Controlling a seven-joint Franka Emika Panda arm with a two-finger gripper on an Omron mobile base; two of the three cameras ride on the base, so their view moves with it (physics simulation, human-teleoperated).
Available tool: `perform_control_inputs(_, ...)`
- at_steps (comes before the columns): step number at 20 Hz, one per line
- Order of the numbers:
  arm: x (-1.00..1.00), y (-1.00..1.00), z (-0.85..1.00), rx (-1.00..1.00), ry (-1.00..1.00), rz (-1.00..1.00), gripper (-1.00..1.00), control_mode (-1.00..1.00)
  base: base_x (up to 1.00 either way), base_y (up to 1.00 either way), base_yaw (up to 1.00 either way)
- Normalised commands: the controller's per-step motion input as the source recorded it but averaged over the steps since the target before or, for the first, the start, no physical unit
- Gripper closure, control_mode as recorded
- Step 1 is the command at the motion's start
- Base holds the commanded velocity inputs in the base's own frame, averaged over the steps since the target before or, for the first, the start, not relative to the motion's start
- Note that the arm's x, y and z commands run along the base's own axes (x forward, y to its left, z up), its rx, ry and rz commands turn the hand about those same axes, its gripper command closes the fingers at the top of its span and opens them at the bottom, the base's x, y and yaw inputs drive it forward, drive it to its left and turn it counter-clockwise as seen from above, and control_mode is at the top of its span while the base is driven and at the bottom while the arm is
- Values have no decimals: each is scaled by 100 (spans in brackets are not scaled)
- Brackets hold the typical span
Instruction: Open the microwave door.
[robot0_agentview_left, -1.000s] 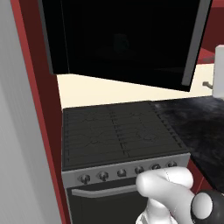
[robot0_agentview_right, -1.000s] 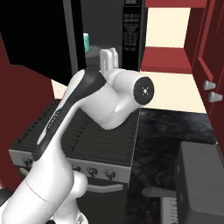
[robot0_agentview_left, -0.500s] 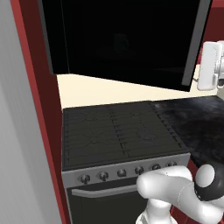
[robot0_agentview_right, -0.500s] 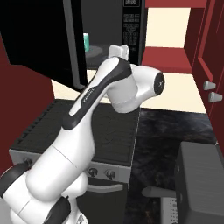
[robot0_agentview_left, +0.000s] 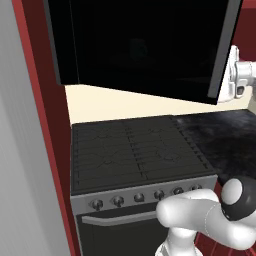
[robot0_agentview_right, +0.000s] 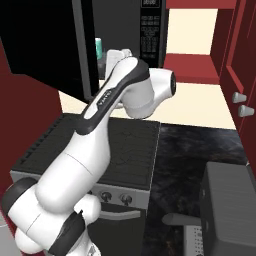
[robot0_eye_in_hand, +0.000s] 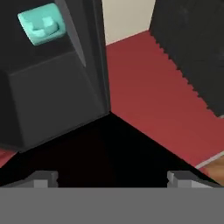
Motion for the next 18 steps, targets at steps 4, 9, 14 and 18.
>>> perform_control_inputs(4, -46, 64, 7, 0, 2, 32, -100, -100, 0, 0, 0)
perform_control_inputs(9, -95, 43, 34, 1, 0, 36, -100, -100, 0, 0, 0)
perform_control_inputs(14, -79, 93, 30, 4, 0, 26, -100, -100, 0, 0, 0)
perform_control_inputs(18, -33, 100, 6, 0, 0, 11, -100, -100, 0, 0, 0)
